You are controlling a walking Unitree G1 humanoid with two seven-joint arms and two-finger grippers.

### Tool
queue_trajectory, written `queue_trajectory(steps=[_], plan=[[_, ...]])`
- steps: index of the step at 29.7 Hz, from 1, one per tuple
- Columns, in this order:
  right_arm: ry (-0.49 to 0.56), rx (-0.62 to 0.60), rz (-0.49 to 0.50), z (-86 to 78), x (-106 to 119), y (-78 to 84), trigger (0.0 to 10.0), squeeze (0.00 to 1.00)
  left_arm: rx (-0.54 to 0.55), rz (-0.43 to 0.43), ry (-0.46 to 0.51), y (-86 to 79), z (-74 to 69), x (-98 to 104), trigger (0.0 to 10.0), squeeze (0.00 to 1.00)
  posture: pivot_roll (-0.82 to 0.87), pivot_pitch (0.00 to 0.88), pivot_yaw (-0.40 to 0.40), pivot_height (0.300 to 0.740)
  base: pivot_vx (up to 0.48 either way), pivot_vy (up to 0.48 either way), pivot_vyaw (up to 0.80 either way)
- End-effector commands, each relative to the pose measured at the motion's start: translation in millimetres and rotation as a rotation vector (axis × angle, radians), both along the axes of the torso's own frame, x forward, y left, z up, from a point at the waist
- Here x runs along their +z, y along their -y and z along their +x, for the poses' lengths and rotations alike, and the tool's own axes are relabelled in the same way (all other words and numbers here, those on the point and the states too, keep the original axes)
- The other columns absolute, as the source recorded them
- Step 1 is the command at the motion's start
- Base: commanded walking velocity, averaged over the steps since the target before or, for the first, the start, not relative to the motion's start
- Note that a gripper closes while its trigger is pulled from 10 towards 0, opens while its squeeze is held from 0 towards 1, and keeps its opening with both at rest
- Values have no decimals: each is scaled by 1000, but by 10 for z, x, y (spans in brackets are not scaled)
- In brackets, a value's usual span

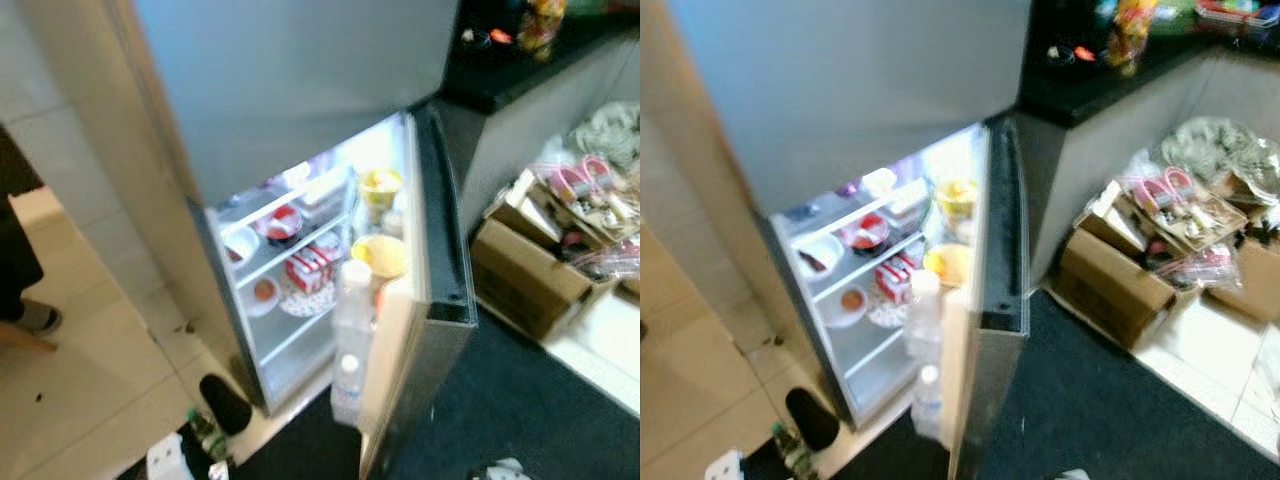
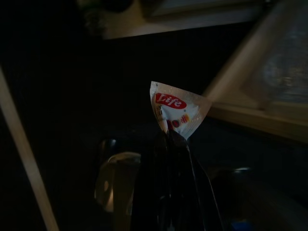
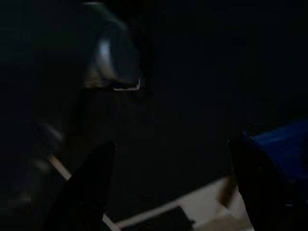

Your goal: Restocking fridge

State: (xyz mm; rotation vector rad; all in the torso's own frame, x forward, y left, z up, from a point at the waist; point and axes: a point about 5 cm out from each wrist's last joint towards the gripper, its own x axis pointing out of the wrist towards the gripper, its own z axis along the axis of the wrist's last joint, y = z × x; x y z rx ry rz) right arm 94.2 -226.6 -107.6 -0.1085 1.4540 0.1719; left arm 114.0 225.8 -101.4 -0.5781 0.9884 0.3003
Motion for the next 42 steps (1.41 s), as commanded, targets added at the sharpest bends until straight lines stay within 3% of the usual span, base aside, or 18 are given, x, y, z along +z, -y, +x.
queue_trajectory(steps=[1,15,26,32,42], plan=[[2,0,-13,-14,8,53,10000,0,-19,7,28,24,120,31,10000,0,-39,0,24,740,0,0,-775],[24,18,-13,8,14,60,10000,0,-35,7,0,61,51,0,10000,0,-40,0,27,740,0,0,-774],[77,2,-8,84,33,70,10000,0,-61,-10,-16,128,46,-16,10000,0,-36,0,25,740,-100,0,0],[193,6,26,274,77,15,10000,0,-70,-9,-16,155,62,-17,10000,0,-37,0,26,740,-312,0,0],[206,19,31,314,87,-1,10000,0,-74,-15,-20,184,61,-23,10000,0,-39,0,25,740,-319,0,0]])
